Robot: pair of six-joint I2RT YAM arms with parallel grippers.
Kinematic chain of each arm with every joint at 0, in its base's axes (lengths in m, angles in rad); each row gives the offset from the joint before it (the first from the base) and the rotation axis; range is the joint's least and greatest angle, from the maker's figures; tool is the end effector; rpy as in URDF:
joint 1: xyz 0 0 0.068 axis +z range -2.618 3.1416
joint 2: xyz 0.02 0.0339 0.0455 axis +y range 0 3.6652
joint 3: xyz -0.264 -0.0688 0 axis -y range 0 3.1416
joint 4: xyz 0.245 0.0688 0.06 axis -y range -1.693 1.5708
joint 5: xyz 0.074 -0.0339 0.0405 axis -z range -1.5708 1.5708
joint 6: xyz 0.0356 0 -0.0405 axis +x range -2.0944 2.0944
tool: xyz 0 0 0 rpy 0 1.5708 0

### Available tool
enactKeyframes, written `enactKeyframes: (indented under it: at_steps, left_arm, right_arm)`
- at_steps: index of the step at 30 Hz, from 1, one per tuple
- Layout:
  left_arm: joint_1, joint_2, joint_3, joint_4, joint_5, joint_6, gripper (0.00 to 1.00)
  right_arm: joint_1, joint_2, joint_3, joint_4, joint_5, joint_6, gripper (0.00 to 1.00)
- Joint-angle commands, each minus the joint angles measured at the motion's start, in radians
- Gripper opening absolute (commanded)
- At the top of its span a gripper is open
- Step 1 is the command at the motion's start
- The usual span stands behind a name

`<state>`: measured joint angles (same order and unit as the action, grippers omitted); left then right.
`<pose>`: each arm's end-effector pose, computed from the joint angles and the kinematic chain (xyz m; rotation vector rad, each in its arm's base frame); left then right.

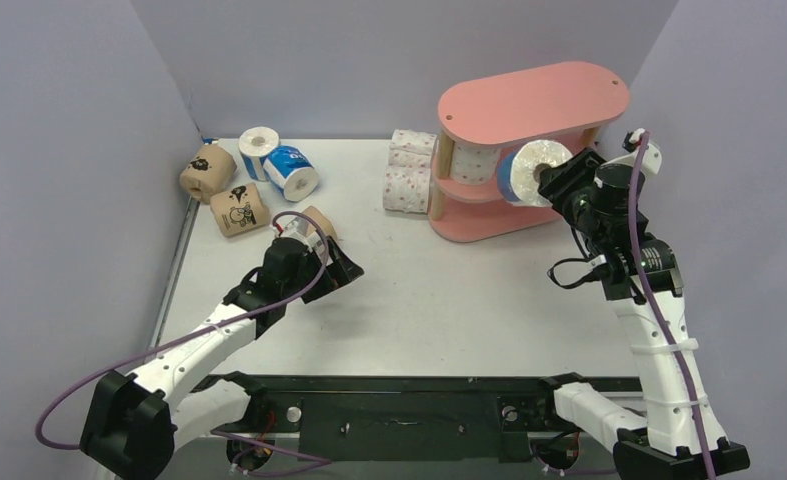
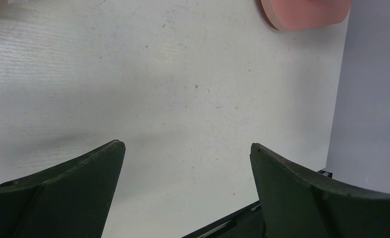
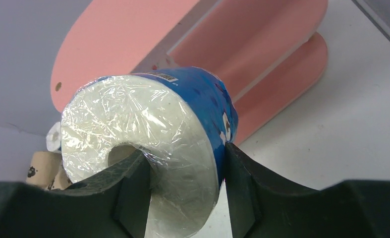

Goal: Place and organize the paper towels onto the shelf
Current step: Place the paper towel on the shelf.

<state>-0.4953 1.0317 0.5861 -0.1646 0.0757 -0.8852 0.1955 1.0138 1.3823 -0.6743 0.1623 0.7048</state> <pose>0.1933 -0.1075 0.2259 -0.4032 2.2777 -0.8347 0.1889 0.0315 0.4490 0.5869 1.8061 0.4657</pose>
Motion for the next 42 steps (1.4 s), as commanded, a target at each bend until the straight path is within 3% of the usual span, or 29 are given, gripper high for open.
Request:
enactKeyframes:
  at_steps: [1,10,16,24,31,42]
  left_arm:
    - [0.003,0.018,0.03,0.066,0.029,-0.012,0.99]
    - [0.003,0.085,0.052,0.098,0.037,-0.013,0.99]
    - [0.003,0.113,0.034,0.113,0.052,-0.023,1.0]
    - [0.007,0.065,0.008,0.085,0.022,-0.011,1.0]
    - [0.02,0.074,0.001,0.076,0.028,0.0,1.0]
    - [0.059,0.088,-0.004,0.086,0.055,0.011,1.0]
  right_arm:
    - [-0.007,-0.079,-0.07,0.047,0.001,0.0,0.37]
    - [-0.007,-0.224,-0.415,0.05,0.022,0.017,0.37]
    - [-0.008,-0.11,-0.59,0.292,-0.075,0.167,0.36]
    - [-0.01,0.141,-0.566,0.516,-0.032,0.241,0.35]
    - [-0.01,0.329,-0.494,0.587,-0.03,0.285,0.34]
    - [-0.01,0.426,-0.415,0.624,-0.004,0.307,0.34]
